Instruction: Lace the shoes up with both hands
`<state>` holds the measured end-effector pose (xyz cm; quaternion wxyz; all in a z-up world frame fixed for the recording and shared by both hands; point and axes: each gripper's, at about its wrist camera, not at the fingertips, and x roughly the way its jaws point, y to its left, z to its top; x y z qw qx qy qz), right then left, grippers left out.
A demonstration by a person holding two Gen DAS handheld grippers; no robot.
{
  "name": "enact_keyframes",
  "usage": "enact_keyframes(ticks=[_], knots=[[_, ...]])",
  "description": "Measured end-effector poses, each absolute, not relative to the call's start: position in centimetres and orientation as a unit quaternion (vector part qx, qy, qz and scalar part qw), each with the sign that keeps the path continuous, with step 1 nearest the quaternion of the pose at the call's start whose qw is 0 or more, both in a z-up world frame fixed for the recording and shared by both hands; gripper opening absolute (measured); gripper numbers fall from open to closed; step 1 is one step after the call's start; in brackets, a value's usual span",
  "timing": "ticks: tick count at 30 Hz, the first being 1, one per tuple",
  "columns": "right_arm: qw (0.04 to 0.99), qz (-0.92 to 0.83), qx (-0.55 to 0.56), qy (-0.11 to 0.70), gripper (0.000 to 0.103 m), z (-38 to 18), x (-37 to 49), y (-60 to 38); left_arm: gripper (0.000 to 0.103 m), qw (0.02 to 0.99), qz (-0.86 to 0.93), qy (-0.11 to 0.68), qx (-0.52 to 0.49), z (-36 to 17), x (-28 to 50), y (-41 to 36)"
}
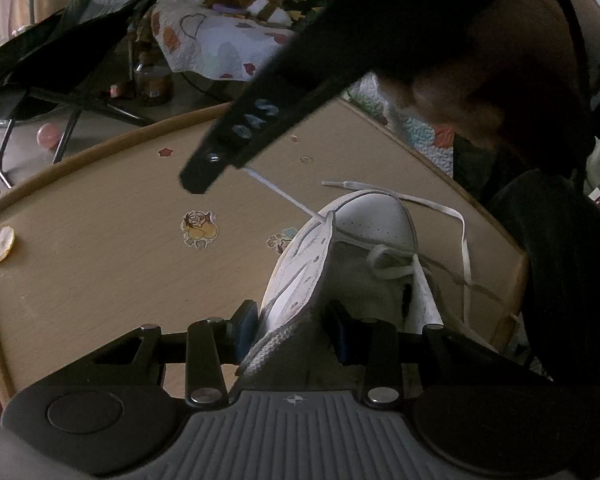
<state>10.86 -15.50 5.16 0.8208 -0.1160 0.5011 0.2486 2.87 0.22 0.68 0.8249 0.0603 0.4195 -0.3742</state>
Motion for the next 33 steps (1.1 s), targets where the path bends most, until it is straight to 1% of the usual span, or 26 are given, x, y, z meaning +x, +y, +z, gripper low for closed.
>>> enact_keyframes(ticks=[8,9,18,26,27,29,31,33], knots=[[0.813,0.269,-0.115,0.503,0.002,5.2,12.3,-13.2,0.039,0.825,-0.373,0.420,0.060,0.5,3.1,0.2],[0.813,0.270,-0.115,0.502,0.000,5.4,12.6,-12.9,0.039,0.825,-0.374,0.419,0.061,0.5,3.1,0.2],[0.812,0.285,-0.125,0.493,0.000,6.6,13.6,-10.6,0.039,0.825,-0.374,0.420,0.054,0.3,3.1,0.8],[0.841,0.248,-0.102,0.469,0.005,8.8,10.7,-13.6,0.039,0.826,-0.366,0.427,0.024,0.5,2.9,1.4],[0.848,0.236,-0.095,0.465,0.007,9.2,9.9,-14.4,0.040,0.826,-0.364,0.429,0.021,0.5,3.0,1.5],[0.860,0.211,-0.075,0.458,0.013,10.0,7.8,-16.3,0.040,0.827,-0.360,0.432,0.016,0.5,3.1,1.7],[0.867,0.197,-0.051,0.454,0.028,10.3,5.5,-18.3,0.042,0.828,-0.353,0.436,0.012,0.5,3.1,1.6],[0.871,0.181,-0.033,0.455,0.030,10.2,3.1,-20.3,0.045,0.827,-0.342,0.446,0.004,0.4,3.1,1.6]])
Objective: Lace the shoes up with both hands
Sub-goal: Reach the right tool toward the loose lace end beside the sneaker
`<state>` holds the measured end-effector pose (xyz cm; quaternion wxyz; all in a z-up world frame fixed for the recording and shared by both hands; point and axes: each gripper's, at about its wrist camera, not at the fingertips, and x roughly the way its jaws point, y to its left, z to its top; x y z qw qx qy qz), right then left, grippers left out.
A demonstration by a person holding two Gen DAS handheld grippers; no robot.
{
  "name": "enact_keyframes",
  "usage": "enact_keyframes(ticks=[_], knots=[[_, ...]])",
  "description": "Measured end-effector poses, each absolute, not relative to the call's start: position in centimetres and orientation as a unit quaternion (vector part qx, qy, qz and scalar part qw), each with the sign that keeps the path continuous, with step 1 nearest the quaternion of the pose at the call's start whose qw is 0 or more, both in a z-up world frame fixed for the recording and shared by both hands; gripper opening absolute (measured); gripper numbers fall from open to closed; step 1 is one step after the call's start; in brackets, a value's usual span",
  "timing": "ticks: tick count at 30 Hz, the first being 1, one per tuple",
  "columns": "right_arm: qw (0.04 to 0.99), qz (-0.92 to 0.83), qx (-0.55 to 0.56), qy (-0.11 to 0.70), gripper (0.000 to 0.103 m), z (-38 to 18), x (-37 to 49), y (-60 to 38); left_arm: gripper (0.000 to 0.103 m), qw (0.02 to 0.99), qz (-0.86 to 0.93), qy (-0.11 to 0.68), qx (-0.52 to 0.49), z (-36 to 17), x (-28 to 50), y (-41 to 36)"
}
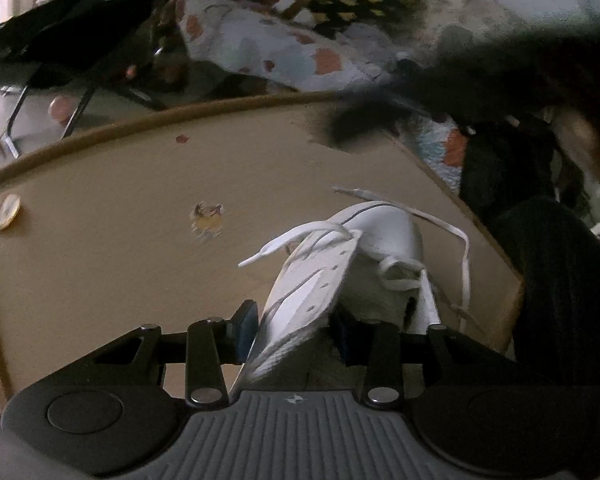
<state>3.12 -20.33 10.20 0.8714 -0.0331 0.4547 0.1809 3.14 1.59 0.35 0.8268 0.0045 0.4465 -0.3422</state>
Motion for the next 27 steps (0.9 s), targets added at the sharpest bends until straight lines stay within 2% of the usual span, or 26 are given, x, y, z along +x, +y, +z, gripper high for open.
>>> enact_keyframes(ticks=[12,19,27], knots=[[0.867,0.067,0.019,0.493,0.031,5.4,-5.7,-29.5,0.046,0.853,-0.232,0.463,-0.063,0.1,2.0,1.5],[0.866,0.128,0.022,0.482,0.031,4.1,-5.7,-27.7,0.046,0.864,-0.185,0.462,-0.075,0.9,1.3,1.4],[0.831,0.168,-0.026,0.529,0.030,1.0,-4.5,-24.7,0.047,0.861,-0.186,0.465,-0.089,0.8,1.5,1.8]])
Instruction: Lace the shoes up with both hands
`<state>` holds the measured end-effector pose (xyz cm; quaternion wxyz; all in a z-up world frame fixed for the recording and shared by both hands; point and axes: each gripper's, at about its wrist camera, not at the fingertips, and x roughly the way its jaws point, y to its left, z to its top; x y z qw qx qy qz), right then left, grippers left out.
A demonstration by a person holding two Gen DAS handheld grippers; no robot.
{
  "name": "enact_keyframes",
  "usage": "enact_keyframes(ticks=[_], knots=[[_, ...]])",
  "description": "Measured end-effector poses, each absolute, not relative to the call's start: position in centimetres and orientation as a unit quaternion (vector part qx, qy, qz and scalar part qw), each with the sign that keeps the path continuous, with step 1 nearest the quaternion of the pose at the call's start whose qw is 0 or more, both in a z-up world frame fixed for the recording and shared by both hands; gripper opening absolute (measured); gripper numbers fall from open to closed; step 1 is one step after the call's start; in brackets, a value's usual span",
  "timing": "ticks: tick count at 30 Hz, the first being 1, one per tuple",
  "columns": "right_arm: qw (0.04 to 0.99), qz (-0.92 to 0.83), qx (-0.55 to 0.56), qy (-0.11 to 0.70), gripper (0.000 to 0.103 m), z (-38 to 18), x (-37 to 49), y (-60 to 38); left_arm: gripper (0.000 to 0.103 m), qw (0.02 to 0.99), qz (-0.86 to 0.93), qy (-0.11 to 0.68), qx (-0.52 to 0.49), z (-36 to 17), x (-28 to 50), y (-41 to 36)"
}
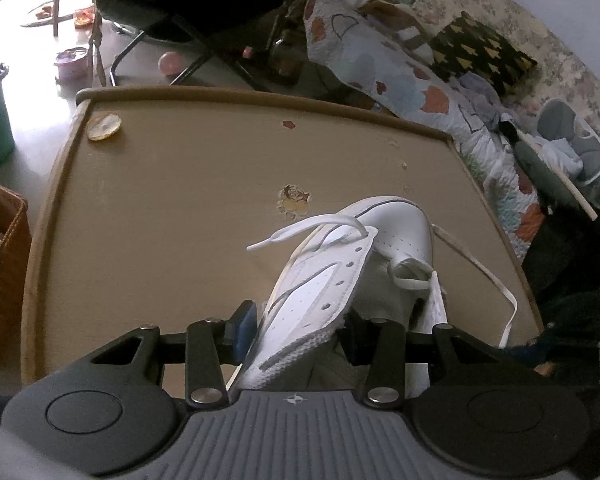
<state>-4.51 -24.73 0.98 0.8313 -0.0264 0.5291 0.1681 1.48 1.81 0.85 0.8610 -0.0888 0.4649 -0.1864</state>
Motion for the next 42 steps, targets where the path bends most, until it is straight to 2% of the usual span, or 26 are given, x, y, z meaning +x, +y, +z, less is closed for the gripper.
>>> enact_keyframes(ticks=[2,3,4,5,8,20,26,29,31,33,37,42], knots=[[0.824,0.182,-0.054,0.534,0.025,0.6,-4.7,-24.0,0.046,0.861,-0.187,0.464,-0.089,0.8,1.5,1.8],[0.819,0.189,-0.068,0.537,0.019,0.5,-4.7,-23.6,0.047,0.861,-0.188,0.464,-0.090,0.8,1.5,1.8],[0.816,0.194,-0.080,0.539,0.007,0.4,-4.7,-23.3,0.047,0.861,-0.188,0.464,-0.091,0.7,1.5,1.9],[0.815,0.192,-0.092,0.539,0.002,0.5,-4.5,-23.3,0.047,0.861,-0.189,0.464,-0.092,0.8,1.5,1.9],[0.819,0.176,-0.136,0.529,0.001,1.1,-4.0,-23.1,0.047,0.861,-0.191,0.463,-0.093,0.8,1.5,2.1],[0.843,0.085,-0.364,0.386,0.001,7.4,3.1,-21.7,0.046,0.861,-0.194,0.460,-0.094,0.7,1.6,2.1],[0.852,0.117,-0.368,0.353,0.001,8.5,8.0,-18.9,0.046,0.860,-0.193,0.462,-0.097,0.7,1.7,2.1],[0.864,0.148,-0.338,0.342,0.002,9.0,9.3,-17.2,0.047,0.860,-0.188,0.463,-0.103,0.7,1.7,2.2],[0.873,0.171,-0.309,0.336,0.006,9.4,9.8,-16.6,0.047,0.860,-0.185,0.464,-0.108,0.7,1.7,2.2],[0.869,0.182,-0.289,0.359,0.008,9.1,10.8,-16.1,0.047,0.858,-0.180,0.466,-0.119,0.6,1.8,2.4],[0.839,0.193,-0.257,0.440,0.032,7.7,12.1,-17.0,0.047,0.855,-0.159,0.471,-0.150,0.4,1.7,2.9],[0.827,0.151,-0.186,0.509,0.033,6.2,10.8,-21.4,0.048,0.851,-0.131,0.471,-0.191,0.2,1.3,3.3]])
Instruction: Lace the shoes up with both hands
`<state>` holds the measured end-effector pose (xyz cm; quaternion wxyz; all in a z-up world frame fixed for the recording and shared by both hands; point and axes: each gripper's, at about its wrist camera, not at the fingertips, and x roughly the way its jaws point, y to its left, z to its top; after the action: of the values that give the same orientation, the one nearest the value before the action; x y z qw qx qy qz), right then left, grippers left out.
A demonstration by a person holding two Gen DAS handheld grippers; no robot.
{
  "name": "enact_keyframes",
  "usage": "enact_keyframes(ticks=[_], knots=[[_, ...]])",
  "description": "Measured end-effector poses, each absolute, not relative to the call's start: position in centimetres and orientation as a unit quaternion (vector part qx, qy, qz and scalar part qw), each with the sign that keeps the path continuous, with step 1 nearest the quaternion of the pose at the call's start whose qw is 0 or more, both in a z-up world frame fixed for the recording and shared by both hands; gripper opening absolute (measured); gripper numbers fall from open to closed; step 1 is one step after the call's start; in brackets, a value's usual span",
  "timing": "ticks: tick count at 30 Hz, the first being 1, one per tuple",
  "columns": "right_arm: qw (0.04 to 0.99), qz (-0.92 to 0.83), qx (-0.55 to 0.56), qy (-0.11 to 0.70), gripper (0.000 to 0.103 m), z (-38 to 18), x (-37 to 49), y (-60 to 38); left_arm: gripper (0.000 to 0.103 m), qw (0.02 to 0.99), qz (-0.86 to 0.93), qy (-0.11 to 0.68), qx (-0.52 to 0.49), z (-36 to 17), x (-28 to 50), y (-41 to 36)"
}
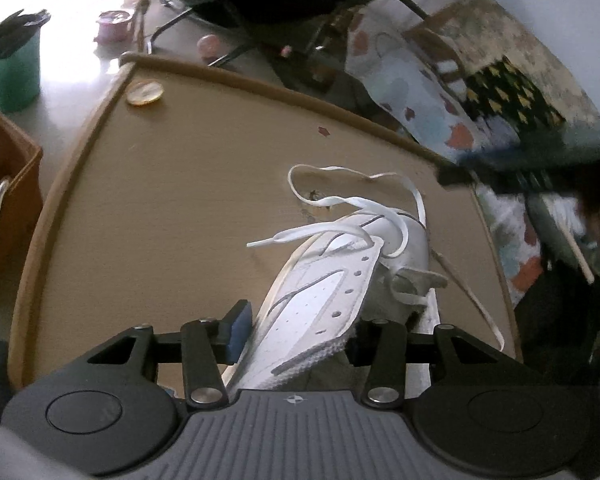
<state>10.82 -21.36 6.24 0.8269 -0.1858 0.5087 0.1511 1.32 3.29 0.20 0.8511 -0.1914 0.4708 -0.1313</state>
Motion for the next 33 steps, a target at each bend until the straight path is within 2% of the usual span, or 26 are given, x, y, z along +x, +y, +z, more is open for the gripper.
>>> enact_keyframes(ticks=[4,9,13,16,23,30,33], knots=[[0.842,0.138,-0.093,0.514,0.033,5.8,6.5,-24.7,0.053,0.842,-0.101,0.462,-0.259,-0.3,0.8,3.7],[0.827,0.202,-0.036,0.523,0.033,3.6,-1.0,-25.3,0.053,0.845,-0.086,0.458,-0.263,-0.3,0.2,3.0],[0.836,0.237,-0.051,0.492,0.033,1.7,-5.9,-22.7,0.053,0.834,-0.080,0.455,-0.301,-0.7,-0.1,3.7],[0.824,0.267,-0.069,0.494,0.033,1.0,-6.6,-20.7,0.053,0.838,-0.083,0.455,-0.289,-0.6,-0.2,3.4],[0.813,0.286,-0.184,0.472,0.033,0.1,-7.6,-17.0,0.053,0.841,-0.082,0.458,-0.277,-0.5,0.2,3.1],[0.832,0.175,-0.192,0.491,0.033,0.4,-5.6,-20.8,0.053,0.832,-0.063,0.449,-0.320,-0.9,-0.7,3.9],[0.840,0.121,-0.161,0.504,0.033,0.5,-3.9,-23.6,0.059,0.828,-0.057,0.444,-0.337,-0.9,-1.0,3.1]])
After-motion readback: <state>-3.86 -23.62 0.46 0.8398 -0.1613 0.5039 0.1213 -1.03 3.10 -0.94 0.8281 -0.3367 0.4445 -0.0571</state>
